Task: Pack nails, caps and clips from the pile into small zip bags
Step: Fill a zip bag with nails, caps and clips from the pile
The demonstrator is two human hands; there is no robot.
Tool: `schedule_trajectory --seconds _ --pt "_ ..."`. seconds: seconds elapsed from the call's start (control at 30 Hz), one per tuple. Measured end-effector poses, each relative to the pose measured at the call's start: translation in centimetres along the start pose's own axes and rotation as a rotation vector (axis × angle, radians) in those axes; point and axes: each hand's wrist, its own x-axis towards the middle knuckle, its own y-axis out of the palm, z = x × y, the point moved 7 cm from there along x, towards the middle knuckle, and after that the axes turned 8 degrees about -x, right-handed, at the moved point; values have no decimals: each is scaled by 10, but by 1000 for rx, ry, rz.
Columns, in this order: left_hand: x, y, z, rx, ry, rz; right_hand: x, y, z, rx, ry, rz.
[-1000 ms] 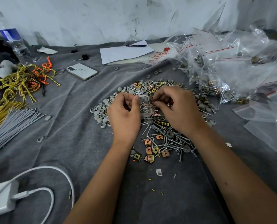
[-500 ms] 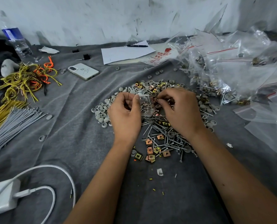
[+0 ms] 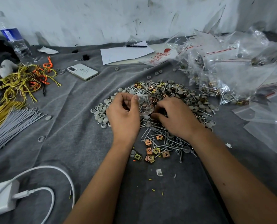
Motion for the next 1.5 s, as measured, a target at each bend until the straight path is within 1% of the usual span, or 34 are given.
schedule_trajectory --seconds 0.13,0.2,0.27,0.3,0.37,0.47,0.63,0.7,0.8,0.93,1.0,1.07,1.17,1.23,1.37,1.43,1.5 --pt "0 0 -1 4 3 2 -1 -14 -2 148 54 -184" --pt "0 0 -1 8 6 3 -3 -25 -4 218 81 -310" --pt "0 0 -1 11 8 3 -7 -37 -3 248 66 -433" --pt "0 0 -1 10 8 2 -8 -41 0 258 40 -468" --pt "0 1 0 4 3 4 -8 -43 7 268 -33 -466" --pt "0 2 1 -3 4 13 -8 -39 18 248 -118 -411" --pt "-1 4 -1 3 11 30 -9 -29 25 289 -162 -335" --pt "-2 4 -1 6 15 37 -9 -29 24 285 -158 -337" --pt "-2 4 -2 6 17 37 -9 -34 20 264 -111 -399" --pt "-2 4 -1 4 8 34 -8 -39 1 184 59 -476" --pt "-2 4 -1 1 2 37 -8 -37 -14 116 183 -454" --pt "-2 4 0 -7 -3 43 -8 -33 -29 30 282 -374" --pt "-2 4 -1 -9 -2 39 -9 -28 -41 -70 374 -244" --pt "-2 4 -1 -9 1 35 -9 -27 -42 -118 395 -174" --pt "-2 4 -2 -9 1 33 -6 -20 -34 -255 366 -23" --pt "-2 4 -1 -5 0 32 -6 -19 -31 -281 363 13" --pt "-2 5 0 -4 -5 34 -7 -19 -28 -242 362 17"
